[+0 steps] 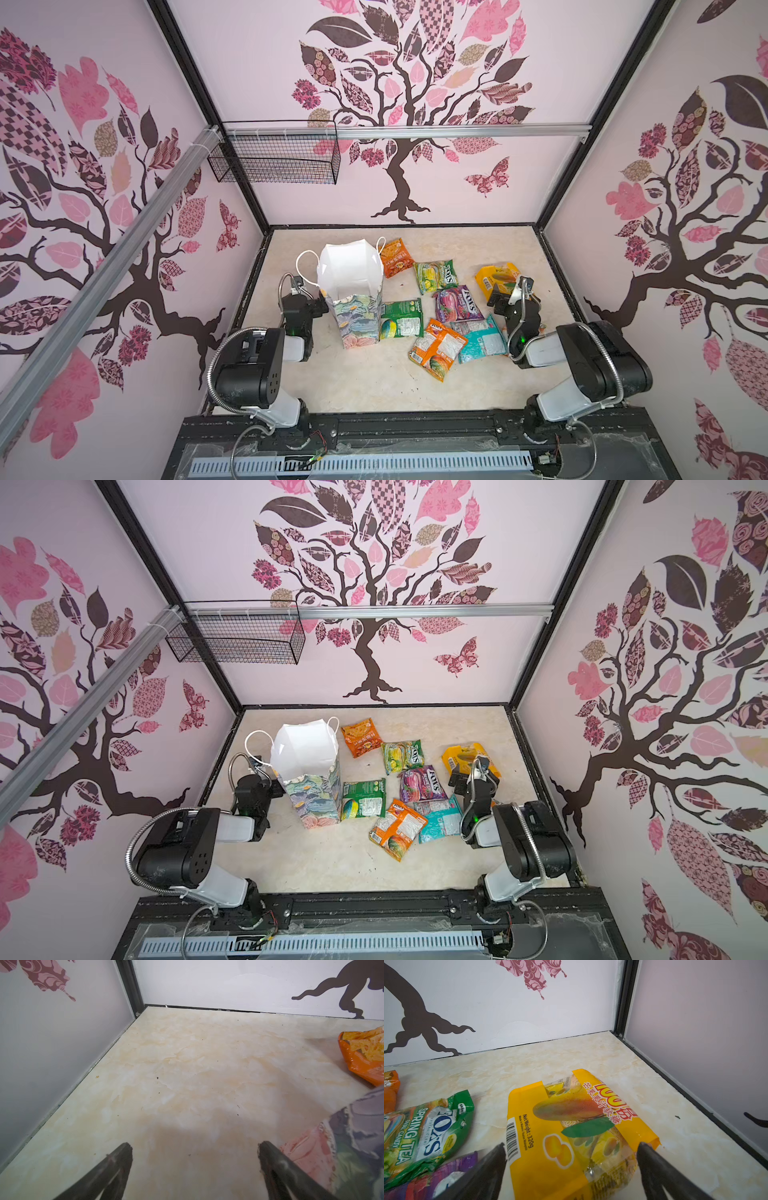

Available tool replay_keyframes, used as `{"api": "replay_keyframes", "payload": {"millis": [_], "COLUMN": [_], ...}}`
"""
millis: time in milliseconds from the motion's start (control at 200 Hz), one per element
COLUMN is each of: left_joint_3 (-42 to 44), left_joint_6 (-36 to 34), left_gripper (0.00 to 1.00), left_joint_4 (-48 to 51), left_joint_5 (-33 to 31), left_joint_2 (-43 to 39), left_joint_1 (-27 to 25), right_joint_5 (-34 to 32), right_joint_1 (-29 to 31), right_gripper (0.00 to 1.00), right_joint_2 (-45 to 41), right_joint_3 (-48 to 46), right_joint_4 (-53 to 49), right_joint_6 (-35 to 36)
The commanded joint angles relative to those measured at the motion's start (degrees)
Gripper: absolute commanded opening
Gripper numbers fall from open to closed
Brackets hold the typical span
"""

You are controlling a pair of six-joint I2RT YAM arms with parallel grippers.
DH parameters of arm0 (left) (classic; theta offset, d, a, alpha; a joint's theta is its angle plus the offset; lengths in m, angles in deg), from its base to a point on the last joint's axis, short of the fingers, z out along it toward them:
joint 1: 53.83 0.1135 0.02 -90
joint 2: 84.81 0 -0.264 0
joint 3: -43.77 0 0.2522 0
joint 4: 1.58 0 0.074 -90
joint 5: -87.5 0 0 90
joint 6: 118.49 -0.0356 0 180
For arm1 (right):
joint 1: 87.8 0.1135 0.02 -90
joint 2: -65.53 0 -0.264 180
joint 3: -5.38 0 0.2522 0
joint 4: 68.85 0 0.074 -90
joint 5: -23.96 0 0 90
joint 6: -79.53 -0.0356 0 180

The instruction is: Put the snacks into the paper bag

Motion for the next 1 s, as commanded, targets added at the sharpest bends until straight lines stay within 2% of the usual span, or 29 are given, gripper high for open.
{"api": "replay_keyframes", "payload": {"millis": [0, 995], "left_joint_3": [-1.9, -1.8], "left_joint_6": [0.1, 0.1], "left_gripper": [0.98, 0.98], "left_joint_4": [-1.1, -1.1], "left_joint_5": [0.2, 0.2], "left_joint_2": [-0.2, -0.3], "left_joint_1": [0.1, 0.1], "right_joint_5": [-0.8, -0.5], "right_joint_1": [-0.2, -0.5], "right_gripper": [1.0, 1.0], "right_joint_2": [0.5, 0.6], "right_joint_3": [0.9, 1.2], "right_joint_4": [1.1, 0.7], "right_joint_6": [0.4, 0.0]}}
